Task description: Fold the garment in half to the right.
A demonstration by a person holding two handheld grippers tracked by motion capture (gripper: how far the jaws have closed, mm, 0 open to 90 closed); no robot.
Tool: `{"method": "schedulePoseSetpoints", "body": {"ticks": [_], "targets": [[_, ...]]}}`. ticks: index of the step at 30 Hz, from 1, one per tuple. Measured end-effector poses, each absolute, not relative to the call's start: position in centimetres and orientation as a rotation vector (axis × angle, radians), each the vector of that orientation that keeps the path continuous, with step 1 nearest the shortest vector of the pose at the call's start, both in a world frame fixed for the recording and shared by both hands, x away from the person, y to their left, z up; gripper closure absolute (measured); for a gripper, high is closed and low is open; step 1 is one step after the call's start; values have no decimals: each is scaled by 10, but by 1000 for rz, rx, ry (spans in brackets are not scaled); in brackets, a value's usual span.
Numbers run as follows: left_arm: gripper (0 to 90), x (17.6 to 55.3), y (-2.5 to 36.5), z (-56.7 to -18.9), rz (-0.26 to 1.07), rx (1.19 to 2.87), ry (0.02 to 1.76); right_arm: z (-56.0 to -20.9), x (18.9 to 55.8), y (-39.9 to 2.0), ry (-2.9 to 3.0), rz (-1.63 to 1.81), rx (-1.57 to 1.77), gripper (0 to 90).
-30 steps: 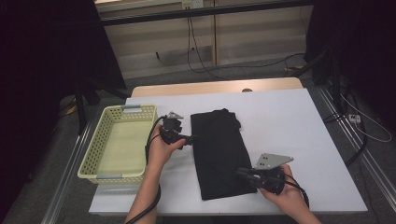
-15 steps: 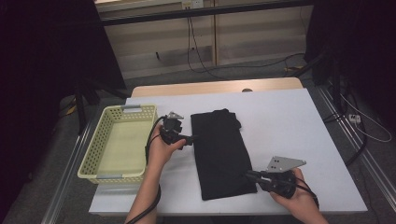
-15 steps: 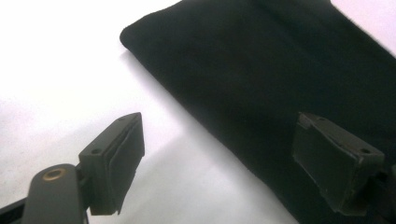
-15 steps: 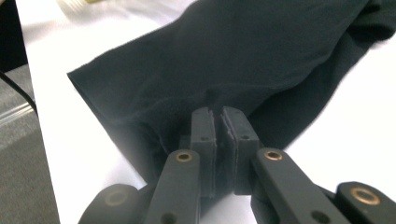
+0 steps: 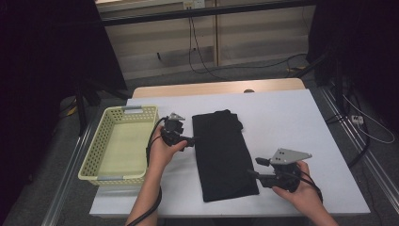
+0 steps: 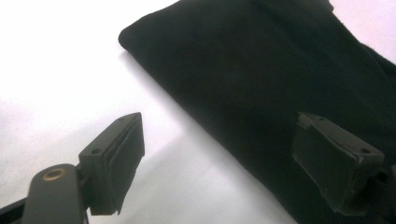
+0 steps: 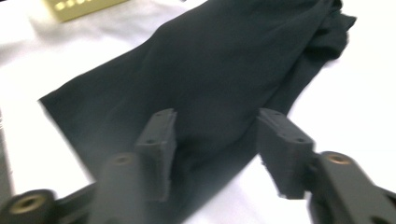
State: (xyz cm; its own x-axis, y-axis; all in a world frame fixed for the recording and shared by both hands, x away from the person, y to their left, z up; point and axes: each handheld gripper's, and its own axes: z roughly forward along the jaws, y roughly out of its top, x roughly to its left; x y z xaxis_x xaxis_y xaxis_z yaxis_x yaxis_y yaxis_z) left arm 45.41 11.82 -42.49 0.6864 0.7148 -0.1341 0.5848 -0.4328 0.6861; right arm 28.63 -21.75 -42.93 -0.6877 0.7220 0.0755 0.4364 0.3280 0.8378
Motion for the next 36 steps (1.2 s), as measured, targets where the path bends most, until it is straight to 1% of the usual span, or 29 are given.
{"method": "schedulePoseSetpoints", "body": {"ticks": [1, 4, 12, 13, 15, 20, 25, 29, 31, 33, 35, 36], "targets": [[177, 454, 119, -425, 226, 2163, 993, -429, 292, -216, 2287, 1289, 1045, 406], [176, 454, 120, -423, 238, 2166, 988, -430, 310, -209, 2289, 1264, 1044, 386], [167, 451, 118, -416, 231, 2156, 972, -429, 355, -194, 2254, 1198, 1113, 352], [165, 451, 118, -416, 231, 2156, 972, -429, 355, -194, 2254, 1198, 1113, 352], [165, 451, 118, -416, 228, 2151, 972, -429, 367, -193, 2235, 1188, 1146, 322], [165, 454, 121, -422, 220, 2167, 987, -429, 389, -186, 2230, 1157, 1163, 292], [166, 454, 121, -423, 225, 2178, 988, -430, 406, -186, 2207, 1172, 1232, 278], [166, 455, 118, -421, 228, 2173, 984, -427, 418, -186, 2168, 1169, 1252, 288], [167, 455, 117, -420, 234, 2170, 978, -426, 422, -185, 2161, 1156, 1257, 325], [167, 455, 116, -421, 231, 2173, 972, -426, 428, -183, 2177, 1141, 1242, 381], [167, 455, 118, -421, 228, 2174, 983, -426, 434, -180, 2169, 1125, 1243, 409], [167, 455, 119, -422, 227, 2166, 992, -427, 438, -179, 2162, 1121, 1247, 459]]}}
